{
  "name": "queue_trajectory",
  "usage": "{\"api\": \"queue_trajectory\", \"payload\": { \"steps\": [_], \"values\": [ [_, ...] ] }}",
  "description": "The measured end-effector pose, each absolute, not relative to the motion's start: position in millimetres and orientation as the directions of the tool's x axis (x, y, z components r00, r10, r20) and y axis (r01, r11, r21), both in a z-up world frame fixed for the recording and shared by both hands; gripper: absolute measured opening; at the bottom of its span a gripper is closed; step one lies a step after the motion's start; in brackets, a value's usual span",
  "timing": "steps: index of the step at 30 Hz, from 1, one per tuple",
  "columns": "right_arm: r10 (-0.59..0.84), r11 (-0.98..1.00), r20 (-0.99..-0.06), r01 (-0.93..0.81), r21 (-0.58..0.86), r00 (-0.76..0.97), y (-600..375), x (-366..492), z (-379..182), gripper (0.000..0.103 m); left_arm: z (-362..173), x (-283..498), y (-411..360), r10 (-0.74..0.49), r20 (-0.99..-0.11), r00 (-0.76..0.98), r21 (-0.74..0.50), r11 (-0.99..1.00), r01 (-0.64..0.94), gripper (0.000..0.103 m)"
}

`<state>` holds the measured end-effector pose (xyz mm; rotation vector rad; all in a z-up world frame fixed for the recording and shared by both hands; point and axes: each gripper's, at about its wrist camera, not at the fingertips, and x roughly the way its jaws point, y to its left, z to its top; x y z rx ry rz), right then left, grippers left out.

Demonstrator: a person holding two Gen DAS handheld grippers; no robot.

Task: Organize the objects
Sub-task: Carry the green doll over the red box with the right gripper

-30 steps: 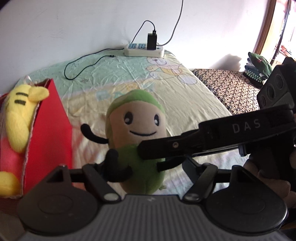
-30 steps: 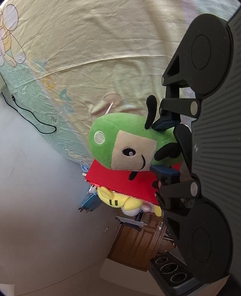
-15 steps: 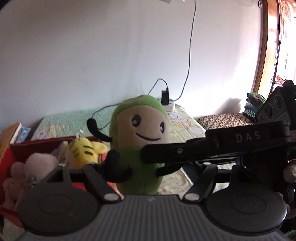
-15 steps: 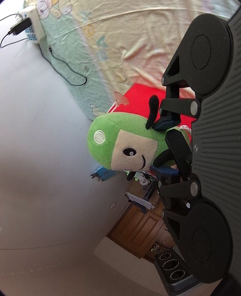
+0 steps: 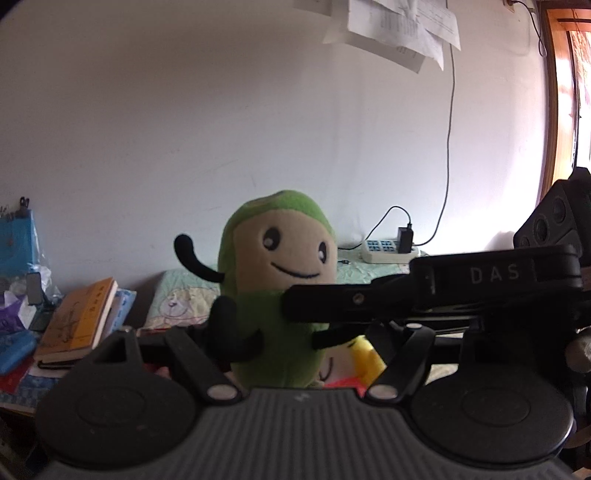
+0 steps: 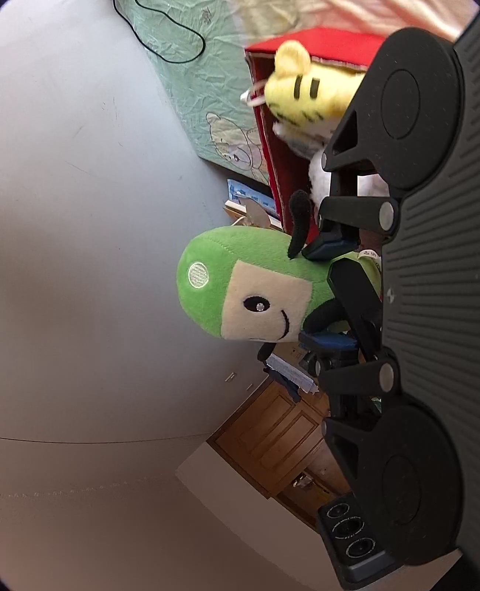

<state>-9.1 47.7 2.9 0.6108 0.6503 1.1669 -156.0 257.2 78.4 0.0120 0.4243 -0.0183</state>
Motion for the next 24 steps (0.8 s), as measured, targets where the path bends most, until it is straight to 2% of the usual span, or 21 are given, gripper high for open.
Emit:
{"api": "queue_trajectory", "payload": {
  "steps": [6, 14, 18, 24],
  "values": [
    [0.949, 0.309, -0.192, -0.605, 0.734, 0.251, 104, -17, -10, 0.044, 56, -152, 311, -0.006, -0.483, 0.876, -0.019, 1.000, -0.003, 0.077],
    [0.899, 0.438, -0.357, -0.470, 0.766, 0.255, 134, -17, -47, 0.045, 7, -131, 347, -0.073, -0.598, 0.798, -0.129, 0.992, -0.006, 0.078],
    [0.862, 0.507, -0.424, -0.465, 0.725, 0.279, 139, -21, -49, 0.045, -3, -133, 353, -0.087, -0.611, 0.787, -0.140, 0.990, 0.001, 0.081],
    [0.821, 0.570, -0.473, -0.492, 0.658, 0.318, 150, -28, -44, 0.045, -10, -132, 357, -0.073, -0.637, 0.768, -0.116, 0.993, -0.003, 0.082]
  ]
}}
